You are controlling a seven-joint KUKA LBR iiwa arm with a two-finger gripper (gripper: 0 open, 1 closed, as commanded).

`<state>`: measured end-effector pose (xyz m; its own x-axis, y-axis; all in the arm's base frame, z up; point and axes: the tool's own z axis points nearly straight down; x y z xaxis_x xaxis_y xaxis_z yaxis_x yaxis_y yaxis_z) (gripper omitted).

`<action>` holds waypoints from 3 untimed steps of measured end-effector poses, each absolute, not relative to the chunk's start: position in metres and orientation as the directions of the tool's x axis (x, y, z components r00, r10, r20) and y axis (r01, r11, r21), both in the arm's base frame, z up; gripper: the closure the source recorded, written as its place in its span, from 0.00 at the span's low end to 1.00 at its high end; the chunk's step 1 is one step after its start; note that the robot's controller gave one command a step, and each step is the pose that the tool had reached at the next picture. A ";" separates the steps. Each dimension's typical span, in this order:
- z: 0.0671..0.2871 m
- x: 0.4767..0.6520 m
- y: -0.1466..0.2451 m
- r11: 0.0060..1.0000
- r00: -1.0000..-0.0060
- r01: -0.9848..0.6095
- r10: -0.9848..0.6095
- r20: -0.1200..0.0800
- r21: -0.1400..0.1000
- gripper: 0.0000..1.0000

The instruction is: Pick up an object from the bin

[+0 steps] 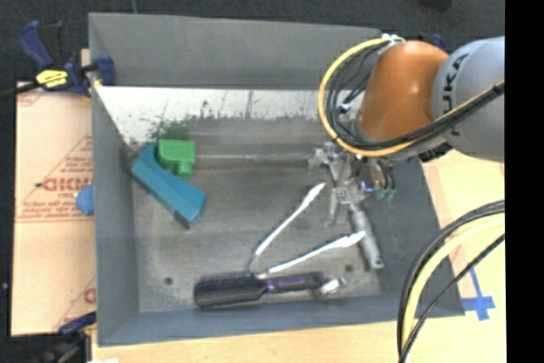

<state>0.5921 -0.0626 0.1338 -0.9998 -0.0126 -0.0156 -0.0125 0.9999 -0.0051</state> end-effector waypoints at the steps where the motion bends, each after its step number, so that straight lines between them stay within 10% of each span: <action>1: 0.068 0.591 -0.076 0.983 -0.983 -0.183 -0.183 -0.008 -0.002 0.00; 2: 0.073 0.559 -0.054 0.987 -0.987 -0.159 -0.159 -0.026 -0.008 0.00; 3: 0.071 0.588 -0.071 0.989 -0.988 -0.150 -0.150 -0.023 -0.007 0.00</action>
Offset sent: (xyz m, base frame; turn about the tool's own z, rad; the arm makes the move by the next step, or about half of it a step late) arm -0.0347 0.0091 -0.0609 -0.1470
